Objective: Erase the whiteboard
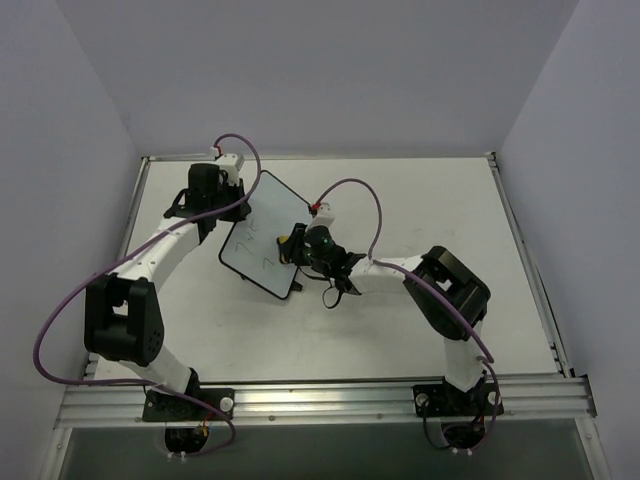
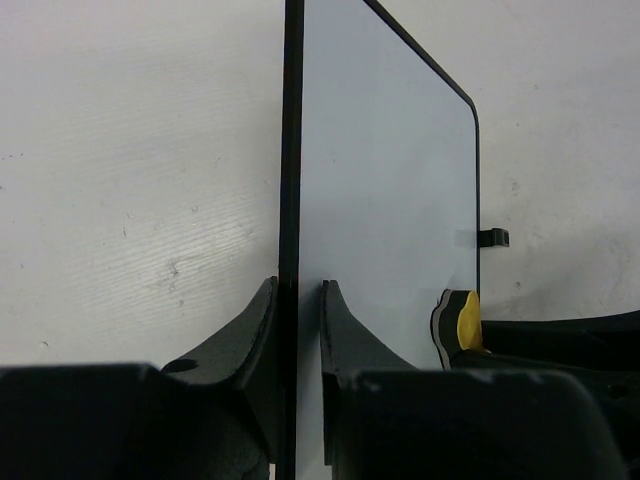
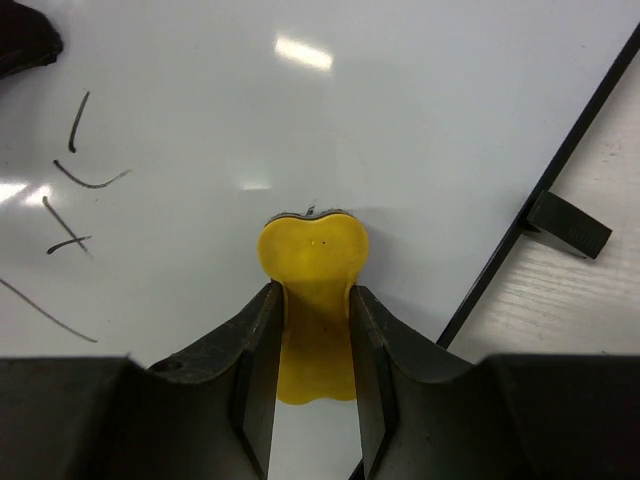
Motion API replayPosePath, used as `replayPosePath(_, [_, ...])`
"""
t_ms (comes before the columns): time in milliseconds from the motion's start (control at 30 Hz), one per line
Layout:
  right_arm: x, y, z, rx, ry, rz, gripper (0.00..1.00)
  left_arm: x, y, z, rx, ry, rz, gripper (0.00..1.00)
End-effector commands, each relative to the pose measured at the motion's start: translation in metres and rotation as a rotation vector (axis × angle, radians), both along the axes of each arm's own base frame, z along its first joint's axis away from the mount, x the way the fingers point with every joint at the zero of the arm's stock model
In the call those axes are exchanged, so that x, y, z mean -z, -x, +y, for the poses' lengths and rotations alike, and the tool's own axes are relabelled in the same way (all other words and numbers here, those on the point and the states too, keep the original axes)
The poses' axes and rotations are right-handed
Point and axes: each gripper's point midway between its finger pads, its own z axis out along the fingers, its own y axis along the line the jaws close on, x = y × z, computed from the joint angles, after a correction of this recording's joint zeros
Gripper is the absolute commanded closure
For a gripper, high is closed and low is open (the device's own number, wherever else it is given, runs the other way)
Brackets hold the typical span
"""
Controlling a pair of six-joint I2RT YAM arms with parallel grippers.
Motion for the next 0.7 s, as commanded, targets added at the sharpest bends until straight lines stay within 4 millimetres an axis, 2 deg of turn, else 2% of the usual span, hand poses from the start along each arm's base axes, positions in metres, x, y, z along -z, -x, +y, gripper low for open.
replayPosePath(0, [0.079, 0.014, -0.039, 0.017, 0.201, 0.183, 0.91, 0.021, 0.018, -0.008, 0.037, -0.053, 0.059, 0.98])
replayPosePath(133, [0.08, 0.009, -0.042, 0.022, 0.202, 0.188, 0.91, 0.022, 0.018, -0.008, 0.038, -0.055, 0.061, 0.98])
replayPosePath(267, [0.076, 0.008, -0.037, 0.006, 0.2, 0.177, 0.91, 0.02, 0.017, -0.007, 0.037, -0.056, 0.053, 0.98])
replayPosePath(367, [0.069, 0.011, -0.025, -0.011, 0.21, 0.151, 0.91, 0.02, 0.017, -0.007, 0.036, -0.057, 0.053, 0.98])
replayPosePath(500, [0.053, 0.024, 0.003, -0.059, 0.218, 0.108, 0.91, 0.02, 0.017, -0.007, 0.031, -0.059, 0.05, 0.98])
replayPosePath(667, [0.043, 0.02, 0.02, -0.094, 0.187, 0.095, 0.91, 0.02, 0.018, -0.008, 0.03, -0.068, 0.044, 0.98])
